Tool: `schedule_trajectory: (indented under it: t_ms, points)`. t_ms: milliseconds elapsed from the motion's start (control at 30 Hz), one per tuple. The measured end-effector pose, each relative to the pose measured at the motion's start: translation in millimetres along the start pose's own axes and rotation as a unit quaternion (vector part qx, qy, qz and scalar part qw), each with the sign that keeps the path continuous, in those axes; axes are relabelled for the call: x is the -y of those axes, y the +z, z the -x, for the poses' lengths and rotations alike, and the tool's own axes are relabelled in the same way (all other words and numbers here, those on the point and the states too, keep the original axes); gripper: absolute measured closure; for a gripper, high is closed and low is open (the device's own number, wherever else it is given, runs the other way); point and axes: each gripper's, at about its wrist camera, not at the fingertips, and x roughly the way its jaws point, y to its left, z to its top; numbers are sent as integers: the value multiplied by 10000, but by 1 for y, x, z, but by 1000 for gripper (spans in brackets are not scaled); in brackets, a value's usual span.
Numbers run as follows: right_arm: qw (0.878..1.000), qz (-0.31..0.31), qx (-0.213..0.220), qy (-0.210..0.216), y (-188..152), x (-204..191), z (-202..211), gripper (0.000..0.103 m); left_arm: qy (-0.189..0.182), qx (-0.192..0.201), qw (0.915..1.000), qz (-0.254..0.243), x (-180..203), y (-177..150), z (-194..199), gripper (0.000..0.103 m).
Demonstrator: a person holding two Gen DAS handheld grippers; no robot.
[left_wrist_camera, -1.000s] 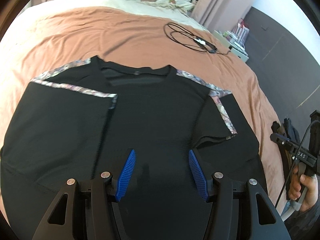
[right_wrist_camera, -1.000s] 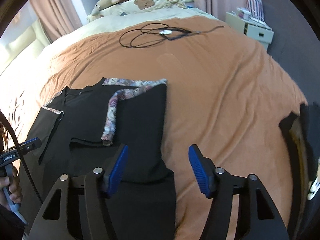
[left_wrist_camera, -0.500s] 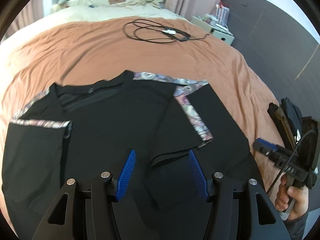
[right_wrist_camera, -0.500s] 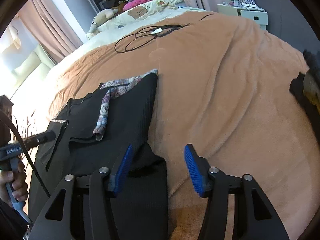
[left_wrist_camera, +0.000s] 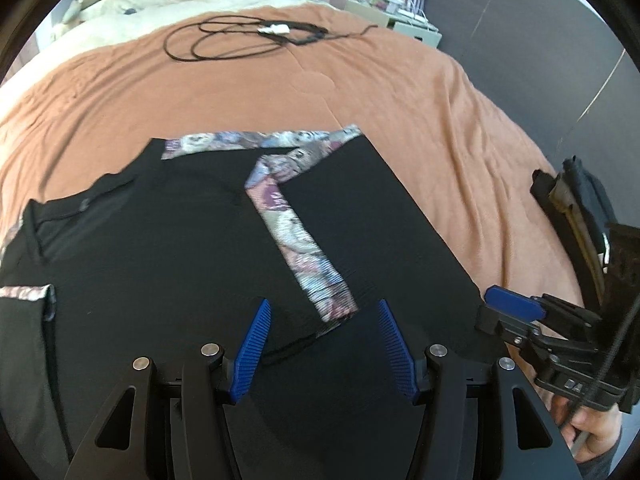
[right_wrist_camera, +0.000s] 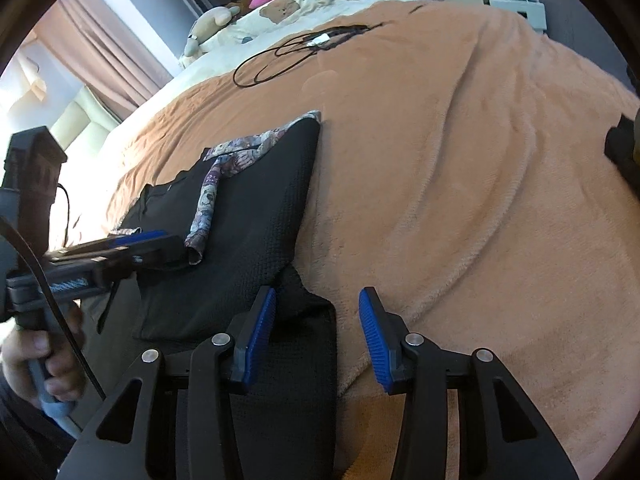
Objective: Fold small clothes
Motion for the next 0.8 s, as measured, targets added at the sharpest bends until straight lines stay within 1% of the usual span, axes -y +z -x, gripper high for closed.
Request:
schedule_trajectory:
  t_ms: [67,133,300,333,367,400,467,533,667,800]
  points:
    - [10000,-33,10,42,1,2,2,62,126,-59,9999,-61,4,2,-9,44]
    - [10000,-46,43,34,2,6,5,62,338,-70,9994,-71,5,4,-16,44]
    - [9998,-162,43,94,0,12,8,62,452,-33,9990,27,-1,8,-24,45]
    - [9998,-148,46,89,-1,10,8,62,455,-28,9990,37,-3,8,-24,50]
    - [9999,-124,48,84,-2,10,9,62,471,-22,9989,30,-4,8,-24,64]
    - [9999,-111,51,86,-2,9,9,62,483,-34,9988,19,-4,9,-24,69]
    - [9999,-100,61,98,-2,9,10,62,490,-30,9988,4,-9,12,-20,84]
    - [9999,-96,70,100,-2,8,10,62,636,26,9980,-30,-14,14,-14,90]
    - [9999,-110,62,104,-2,6,9,62,779,103,9969,19,-32,20,-2,90]
    - [9999,-105,67,96,-1,5,8,62,1074,144,9941,27,-54,25,7,90]
